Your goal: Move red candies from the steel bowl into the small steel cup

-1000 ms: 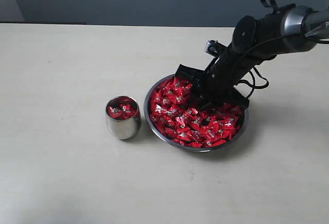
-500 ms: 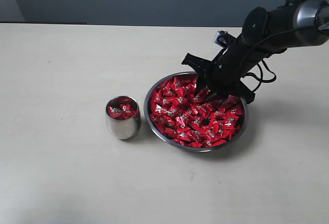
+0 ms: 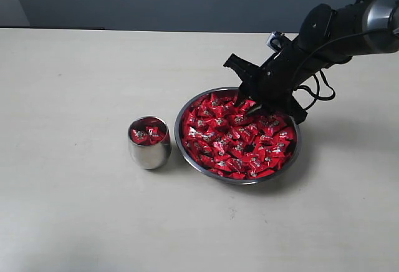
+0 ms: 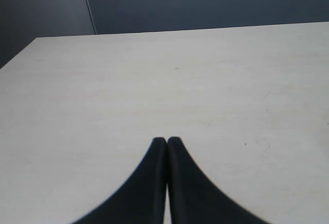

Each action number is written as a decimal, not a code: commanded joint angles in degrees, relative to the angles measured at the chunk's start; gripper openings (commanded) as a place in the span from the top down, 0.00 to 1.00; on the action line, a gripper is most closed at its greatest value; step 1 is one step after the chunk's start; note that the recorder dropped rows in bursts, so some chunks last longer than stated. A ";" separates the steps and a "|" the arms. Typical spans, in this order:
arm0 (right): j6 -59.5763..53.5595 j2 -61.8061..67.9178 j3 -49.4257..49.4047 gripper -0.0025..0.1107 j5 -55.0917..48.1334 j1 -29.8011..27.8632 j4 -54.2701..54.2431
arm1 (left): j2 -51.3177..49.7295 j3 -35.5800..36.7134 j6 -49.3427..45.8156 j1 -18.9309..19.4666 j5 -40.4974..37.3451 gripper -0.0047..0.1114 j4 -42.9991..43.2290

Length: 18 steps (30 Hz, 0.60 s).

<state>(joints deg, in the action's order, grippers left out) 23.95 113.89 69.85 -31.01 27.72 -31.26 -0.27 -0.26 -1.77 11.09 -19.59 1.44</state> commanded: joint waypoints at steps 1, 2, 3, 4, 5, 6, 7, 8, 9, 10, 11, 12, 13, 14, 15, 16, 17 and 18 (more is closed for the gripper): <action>0.06 0.05 0.16 0.70 0.43 -0.32 -0.20 | 0.27 0.26 0.08 -0.38 0.45 0.96 0.11; 0.06 0.32 0.16 0.70 0.07 -0.32 -0.20 | 0.27 0.26 0.08 -0.38 0.45 0.96 0.11; 0.06 0.59 0.16 0.70 -0.54 -0.32 -0.20 | 0.27 0.26 0.08 -0.38 0.45 0.96 0.11; 0.06 0.84 0.16 0.70 -0.98 -0.32 -0.20 | 0.27 0.26 0.08 -0.38 0.45 0.96 0.11; 0.06 1.41 0.16 0.70 -1.67 -0.32 -0.09 | 0.27 0.26 0.08 -0.38 0.45 0.96 0.11; 0.06 1.79 0.16 0.70 -2.35 -0.32 -0.24 | 0.27 0.26 0.08 -0.38 0.45 0.96 0.11; 0.06 2.03 0.16 0.70 -2.61 -0.32 -0.21 | 0.27 0.26 0.08 -0.38 0.45 0.96 0.11; 0.06 2.38 0.16 0.70 -2.61 -0.32 -0.31 | 0.27 0.26 0.08 -0.38 0.45 0.96 0.11; 0.06 2.47 0.16 0.70 -2.33 -0.32 -0.30 | 0.27 0.26 0.08 -0.38 0.45 0.96 0.11; 0.06 2.47 0.16 0.70 -1.73 -0.32 -0.30 | 0.27 0.26 0.08 -0.38 0.45 0.96 0.11; 0.06 2.47 0.16 0.70 -1.20 -0.32 -0.30 | 0.27 0.26 0.08 -0.38 0.45 0.96 0.11; 0.06 2.47 0.16 0.70 -0.93 -0.32 -0.30 | 0.27 0.26 0.08 -0.38 0.45 0.96 0.11; 0.06 2.47 0.16 0.70 -0.79 -0.32 -0.46 | 0.27 0.26 0.08 -0.38 0.45 0.96 0.11; 0.06 2.47 0.16 0.70 -0.54 -0.32 -0.45 | 0.27 0.26 0.08 -0.38 0.45 0.96 0.11; 0.06 2.47 0.16 0.70 -0.29 -0.32 -0.35 | 0.27 0.26 0.08 -0.38 0.45 0.96 0.11; 0.06 2.47 0.16 0.70 -0.15 -0.32 -0.35 | 0.27 0.26 0.08 -0.38 0.45 0.96 0.11; 0.06 2.64 0.16 0.70 -0.08 -0.32 -0.35 | 0.27 0.26 0.08 -0.38 0.45 0.96 0.11; 0.06 2.62 0.16 0.70 0.07 -0.32 -0.46 | 0.27 0.26 0.08 -0.38 0.45 0.96 0.11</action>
<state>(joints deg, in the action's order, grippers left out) 24.05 116.53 69.85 -31.67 27.72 -31.76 -0.27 -0.26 -1.77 11.09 -19.59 1.44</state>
